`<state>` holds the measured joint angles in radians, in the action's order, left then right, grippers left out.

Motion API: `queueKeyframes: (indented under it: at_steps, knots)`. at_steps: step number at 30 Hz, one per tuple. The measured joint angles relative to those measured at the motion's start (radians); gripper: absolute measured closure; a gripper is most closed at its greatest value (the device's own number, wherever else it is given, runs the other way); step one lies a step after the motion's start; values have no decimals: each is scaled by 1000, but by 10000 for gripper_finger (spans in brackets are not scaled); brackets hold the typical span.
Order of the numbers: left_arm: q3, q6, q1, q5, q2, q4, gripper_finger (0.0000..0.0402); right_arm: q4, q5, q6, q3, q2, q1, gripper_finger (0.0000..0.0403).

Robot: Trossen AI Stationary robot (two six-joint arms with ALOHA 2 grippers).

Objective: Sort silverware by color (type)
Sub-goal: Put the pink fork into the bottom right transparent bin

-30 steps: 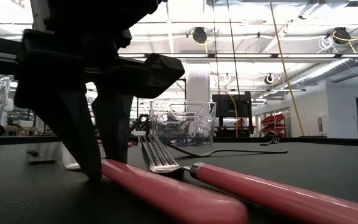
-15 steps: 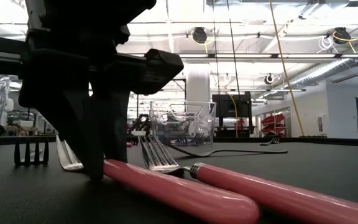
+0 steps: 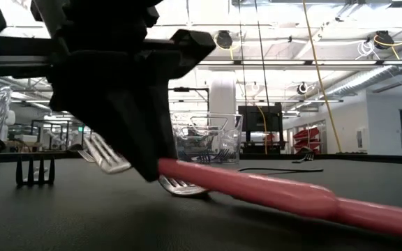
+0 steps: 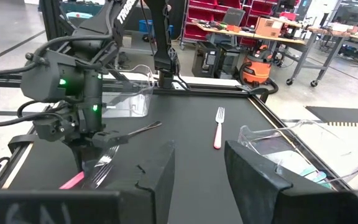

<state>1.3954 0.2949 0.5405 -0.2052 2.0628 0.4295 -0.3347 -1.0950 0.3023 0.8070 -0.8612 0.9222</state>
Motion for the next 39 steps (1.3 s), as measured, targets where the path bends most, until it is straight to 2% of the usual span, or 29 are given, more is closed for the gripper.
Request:
queueKeyframes:
  at_steps: [4,14,21,24,28,39]
  knots:
    - [36,0,3,-68,-1,39,372,0,0,0,0,0,0,266]
    - [118,52,3,-157,-3,43,373,-1,0,-4,0,0,0,266]
    - [179,59,-6,-432,-5,43,373,0,-11,-4,0,0,0,266]
    - [185,58,-17,-558,-24,43,373,0,-69,-4,0,0,-1,266]
    - [186,34,-32,-657,-64,39,373,0,-133,0,0,0,-1,266]
    - [186,-46,-18,-937,-229,3,373,0,-135,3,0,0,-1,266]
